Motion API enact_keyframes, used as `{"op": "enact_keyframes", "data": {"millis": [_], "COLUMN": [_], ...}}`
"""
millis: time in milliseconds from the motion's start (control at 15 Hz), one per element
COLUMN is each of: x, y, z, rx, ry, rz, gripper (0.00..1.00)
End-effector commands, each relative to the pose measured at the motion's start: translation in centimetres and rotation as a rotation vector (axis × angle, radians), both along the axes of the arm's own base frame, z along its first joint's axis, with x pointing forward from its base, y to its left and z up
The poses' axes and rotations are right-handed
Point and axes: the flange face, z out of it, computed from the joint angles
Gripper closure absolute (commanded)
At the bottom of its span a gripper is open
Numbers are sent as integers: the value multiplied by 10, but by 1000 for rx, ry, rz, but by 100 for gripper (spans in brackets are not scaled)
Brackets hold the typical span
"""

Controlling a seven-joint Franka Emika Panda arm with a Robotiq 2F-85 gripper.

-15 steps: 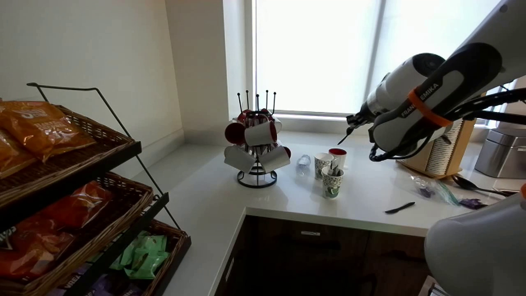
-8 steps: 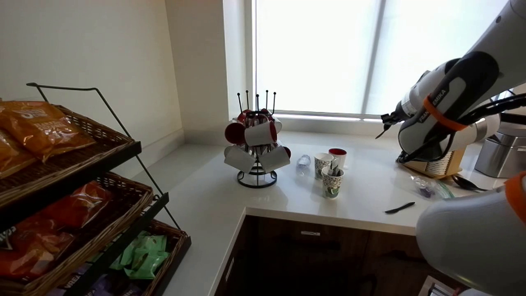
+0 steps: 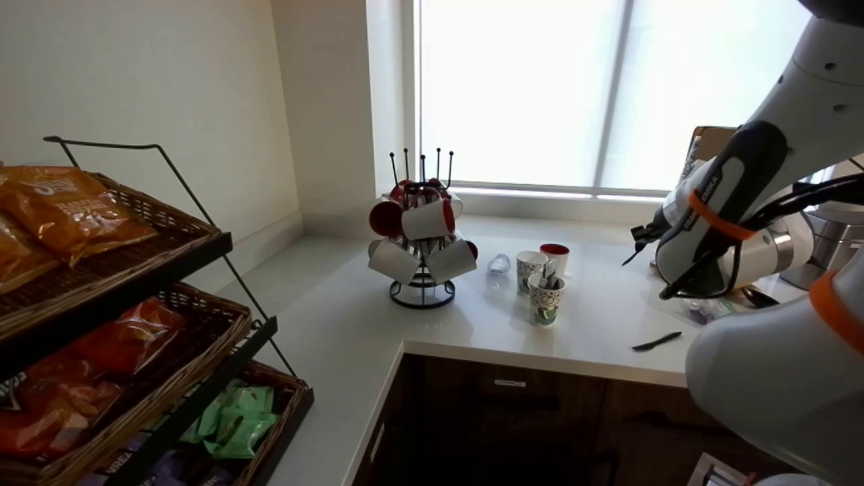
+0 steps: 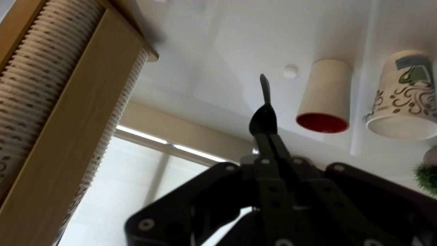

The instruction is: Take one spoon from the cup and place it on the table

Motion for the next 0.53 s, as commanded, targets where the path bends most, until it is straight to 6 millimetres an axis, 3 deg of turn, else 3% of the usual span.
{"op": "enact_keyframes", "data": {"millis": [0,133,467], "x": [2,5,5], "y": [0,1,6], "z": [-11,-26,-33], "rx": [26,64,62], "ry": [7,14,5], "rz": [9,20,38], "gripper": [96,96,99]}}
